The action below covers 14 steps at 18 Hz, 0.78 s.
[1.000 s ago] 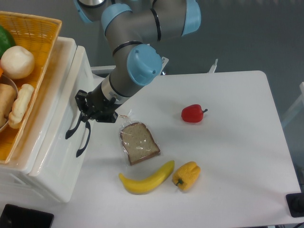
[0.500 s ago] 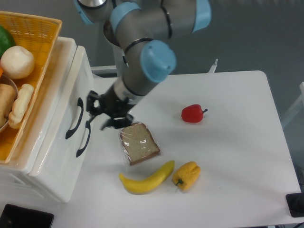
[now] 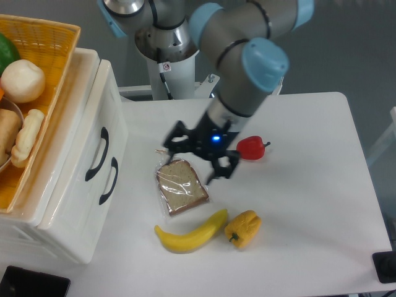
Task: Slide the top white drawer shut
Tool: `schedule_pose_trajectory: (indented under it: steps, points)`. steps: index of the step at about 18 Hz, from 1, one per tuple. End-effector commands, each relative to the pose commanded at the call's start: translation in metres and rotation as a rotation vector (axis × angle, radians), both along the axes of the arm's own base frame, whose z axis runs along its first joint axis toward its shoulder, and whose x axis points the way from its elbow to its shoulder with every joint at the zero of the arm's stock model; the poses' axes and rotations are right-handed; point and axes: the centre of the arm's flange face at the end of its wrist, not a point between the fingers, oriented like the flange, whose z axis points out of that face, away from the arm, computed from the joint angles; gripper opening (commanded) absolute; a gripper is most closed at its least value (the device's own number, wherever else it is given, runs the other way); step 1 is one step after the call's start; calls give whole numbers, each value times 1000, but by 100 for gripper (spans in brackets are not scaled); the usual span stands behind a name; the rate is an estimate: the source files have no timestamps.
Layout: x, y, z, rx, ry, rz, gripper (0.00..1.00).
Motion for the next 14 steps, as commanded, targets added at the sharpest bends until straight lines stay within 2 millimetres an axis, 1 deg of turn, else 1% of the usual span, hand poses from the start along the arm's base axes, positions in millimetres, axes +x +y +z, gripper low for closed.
schedule_pose_trajectory:
  steps: [2, 3, 6, 8, 9, 11, 14]
  points:
    - [-19, -5, -8, -64, 69, -69, 100]
    - [-29, -12, -14, -98, 93, -108, 100]
    - [-46, -26, -29, -163, 141, -245, 100]
    - [-58, -35, -36, -198, 166, -323, 100]
    - [-63, -37, -40, -214, 171, -346, 100]
    - [-76, -46, -47, -249, 171, -344, 100]
    - [-87, -45, -55, -275, 173, -344, 100]
